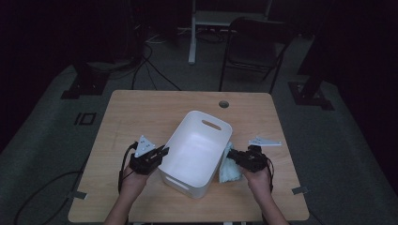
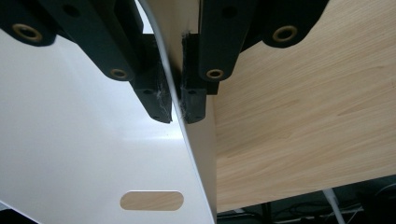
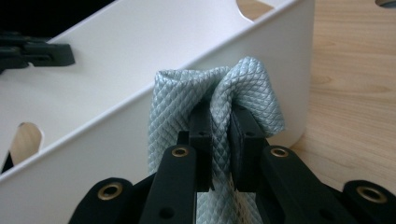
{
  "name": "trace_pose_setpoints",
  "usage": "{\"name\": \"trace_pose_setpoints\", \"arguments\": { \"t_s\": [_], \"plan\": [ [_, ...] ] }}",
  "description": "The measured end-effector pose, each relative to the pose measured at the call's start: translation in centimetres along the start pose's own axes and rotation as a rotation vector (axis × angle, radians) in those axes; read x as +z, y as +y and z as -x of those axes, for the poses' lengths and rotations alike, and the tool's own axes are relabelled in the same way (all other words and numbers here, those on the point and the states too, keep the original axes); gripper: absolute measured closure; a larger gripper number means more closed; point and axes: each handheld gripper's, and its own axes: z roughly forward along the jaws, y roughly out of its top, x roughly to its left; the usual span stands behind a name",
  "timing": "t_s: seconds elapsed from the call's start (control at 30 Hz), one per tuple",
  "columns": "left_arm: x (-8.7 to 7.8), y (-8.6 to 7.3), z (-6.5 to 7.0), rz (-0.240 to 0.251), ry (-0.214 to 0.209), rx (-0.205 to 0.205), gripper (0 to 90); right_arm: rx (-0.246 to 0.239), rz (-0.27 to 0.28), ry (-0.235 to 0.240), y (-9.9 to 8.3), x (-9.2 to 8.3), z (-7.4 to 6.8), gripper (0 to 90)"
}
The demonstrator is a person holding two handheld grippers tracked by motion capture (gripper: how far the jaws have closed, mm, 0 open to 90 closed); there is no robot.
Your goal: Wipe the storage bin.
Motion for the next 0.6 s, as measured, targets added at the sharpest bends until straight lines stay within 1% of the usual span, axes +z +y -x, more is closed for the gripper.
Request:
{"name": "trace_pose_setpoints", "arguments": {
  "t_s": [0.27, 0.33, 0.47, 0.53, 0.6],
  "plan": [
    [0.0, 0.0, 0.0, 0.0, 0.0, -0.001, 82.5, 0.04, -0.032, -0.018, -0.8, 1.0, 0.8, 81.1],
    [0.0, 0.0, 0.0, 0.0, -0.001, -0.001, 82.4, 0.041, -0.039, -0.029, -1.1, 1.3, 0.9, 81.1],
    [0.0, 0.0, 0.0, 0.001, -0.001, -0.001, 82.4, 0.051, -0.056, -0.031, -1.4, 1.7, 1.2, 81.1],
    [0.0, 0.0, 0.0, 0.0, -0.002, 0.0, 82.3, 0.047, -0.066, -0.034, -1.5, 1.9, 1.4, 81.1],
    [0.0, 0.0, 0.0, 0.001, -0.001, -0.003, 82.3, 0.056, -0.075, -0.036, -1.6, 2.1, 1.6, 81.2]
  ]
}}
